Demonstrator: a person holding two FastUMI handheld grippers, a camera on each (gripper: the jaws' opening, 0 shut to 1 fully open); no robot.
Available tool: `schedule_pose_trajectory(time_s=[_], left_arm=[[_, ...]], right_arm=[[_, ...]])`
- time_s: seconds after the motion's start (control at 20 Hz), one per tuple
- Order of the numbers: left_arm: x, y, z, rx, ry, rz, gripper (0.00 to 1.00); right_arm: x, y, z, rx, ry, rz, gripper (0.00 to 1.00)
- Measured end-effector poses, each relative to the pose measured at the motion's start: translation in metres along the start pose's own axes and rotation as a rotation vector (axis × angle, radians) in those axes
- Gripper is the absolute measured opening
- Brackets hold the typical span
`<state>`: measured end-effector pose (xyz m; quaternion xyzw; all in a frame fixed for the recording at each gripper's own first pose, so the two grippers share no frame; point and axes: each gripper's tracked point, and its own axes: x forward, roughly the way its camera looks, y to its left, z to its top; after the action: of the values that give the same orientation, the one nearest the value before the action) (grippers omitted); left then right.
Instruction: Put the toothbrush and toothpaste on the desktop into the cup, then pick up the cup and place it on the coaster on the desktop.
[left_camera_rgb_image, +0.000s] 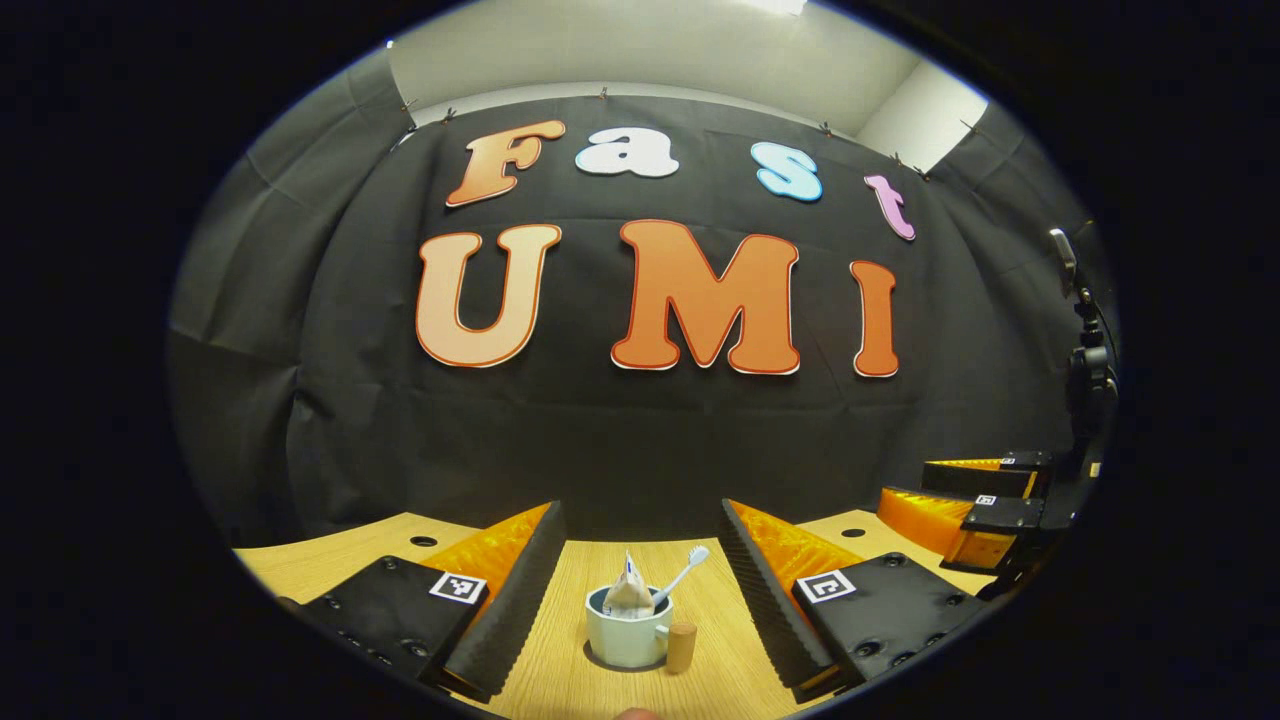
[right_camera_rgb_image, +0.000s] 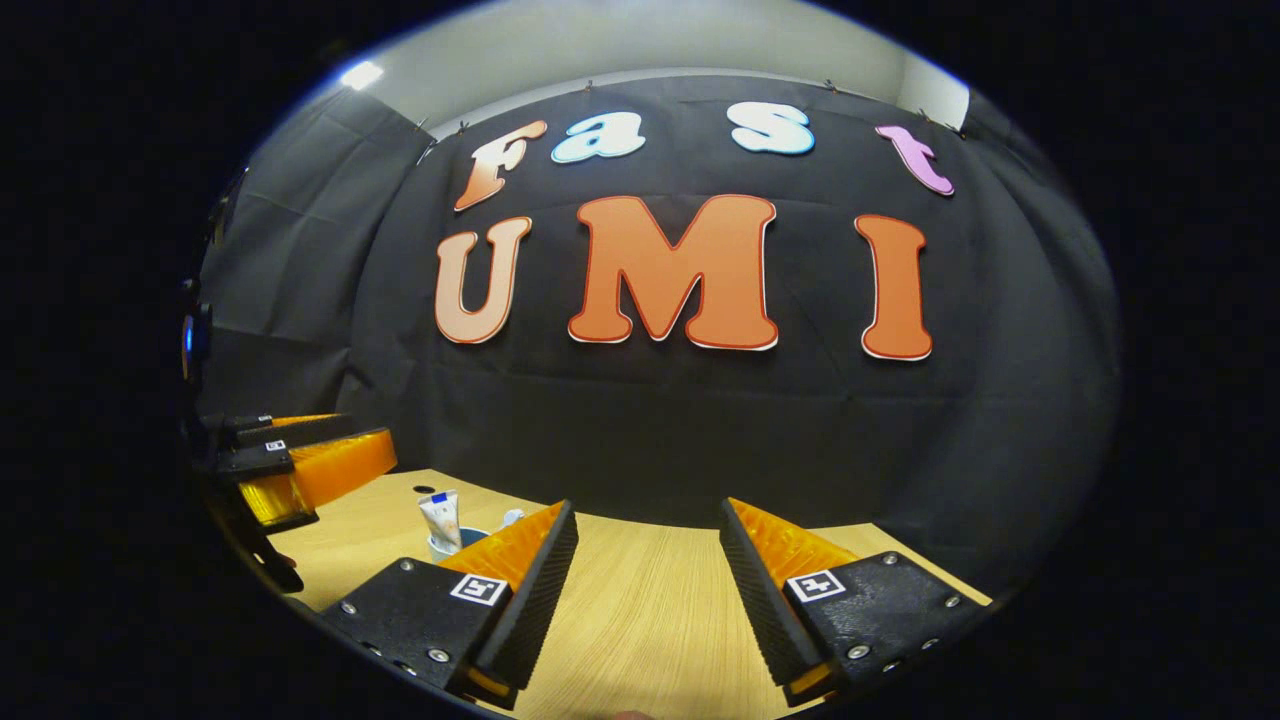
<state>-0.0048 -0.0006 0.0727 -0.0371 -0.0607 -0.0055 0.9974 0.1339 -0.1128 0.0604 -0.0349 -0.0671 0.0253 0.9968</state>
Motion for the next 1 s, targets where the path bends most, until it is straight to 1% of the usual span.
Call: schedule_pose_trajectory(time_s=[0.25, 0.6, 0.75, 1.0], left_arm=[[0.002, -0.002, 0.004, 0.020, -0.016, 0.006, 0.97], [0.003, 0.001, -0.001, 0.019, -0.003, 0.019, 0.96], [0.003, 0.002, -0.002, 0.014, -0.003, 0.023, 0.98], [0.005, 0.004, -0.005, 0.023, 0.008, 0.028, 0.96]], right_arm=[[0.001, -0.001, 0.000, 0.009, 0.001, -0.002, 0.87], [0.001, -0.007, -0.003, 0.018, 0.011, -0.011, 0.87], [0.002, -0.005, -0.006, 0.029, 0.024, -0.009, 0.88], [0.001, -0.004, -0.007, 0.010, 0.031, -0.011, 0.88]])
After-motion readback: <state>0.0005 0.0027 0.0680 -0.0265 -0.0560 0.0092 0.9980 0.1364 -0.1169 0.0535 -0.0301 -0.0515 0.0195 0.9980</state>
